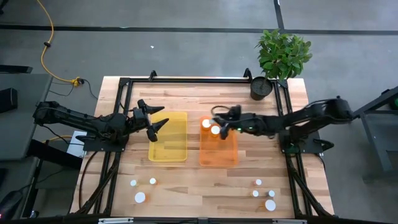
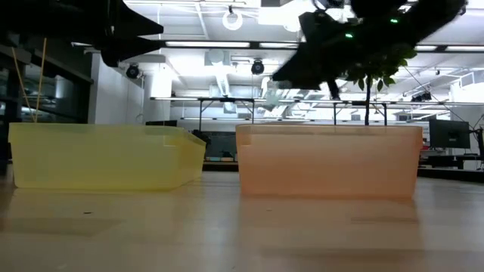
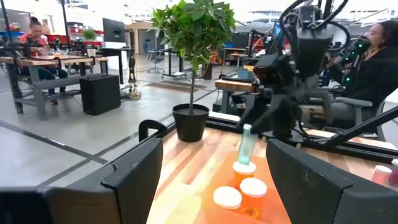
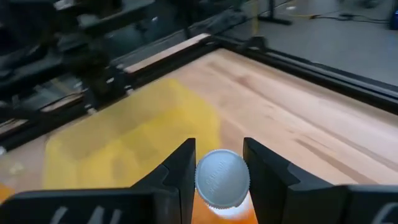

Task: Pick and place medicine bottles into bin by pill shape (circle, oval)
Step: Put the blue tablet bottle into the yellow bin

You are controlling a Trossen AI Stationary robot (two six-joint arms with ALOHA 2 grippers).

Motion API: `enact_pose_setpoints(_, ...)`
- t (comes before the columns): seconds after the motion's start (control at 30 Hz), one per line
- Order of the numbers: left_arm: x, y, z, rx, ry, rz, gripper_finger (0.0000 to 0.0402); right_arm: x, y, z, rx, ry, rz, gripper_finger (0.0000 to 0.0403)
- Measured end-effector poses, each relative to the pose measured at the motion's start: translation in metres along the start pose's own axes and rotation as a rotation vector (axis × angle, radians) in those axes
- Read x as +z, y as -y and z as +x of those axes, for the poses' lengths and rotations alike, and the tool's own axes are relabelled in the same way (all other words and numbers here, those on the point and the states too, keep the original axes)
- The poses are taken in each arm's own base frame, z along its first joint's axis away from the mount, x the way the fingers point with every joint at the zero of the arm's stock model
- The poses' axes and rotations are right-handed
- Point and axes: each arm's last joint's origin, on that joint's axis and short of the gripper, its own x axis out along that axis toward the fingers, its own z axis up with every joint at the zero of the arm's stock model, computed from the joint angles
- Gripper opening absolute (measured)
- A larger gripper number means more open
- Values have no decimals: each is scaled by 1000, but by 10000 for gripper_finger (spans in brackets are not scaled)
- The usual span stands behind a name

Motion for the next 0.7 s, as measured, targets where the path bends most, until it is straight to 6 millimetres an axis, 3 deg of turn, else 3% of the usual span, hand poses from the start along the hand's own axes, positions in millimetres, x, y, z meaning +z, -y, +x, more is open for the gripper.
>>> enact_pose_setpoints(0.23,0,0,0,0,0,0,273,9,-47,59,71,-17,-154,99)
enact_pose_setpoints(0.47,0,0,0,0,0,0,273,-6,-88,119,233,-83,-257,99)
enact_pose_setpoints(0.7,0,0,0,0,0,0,273,-28,-106,154,208,-337,-403,99)
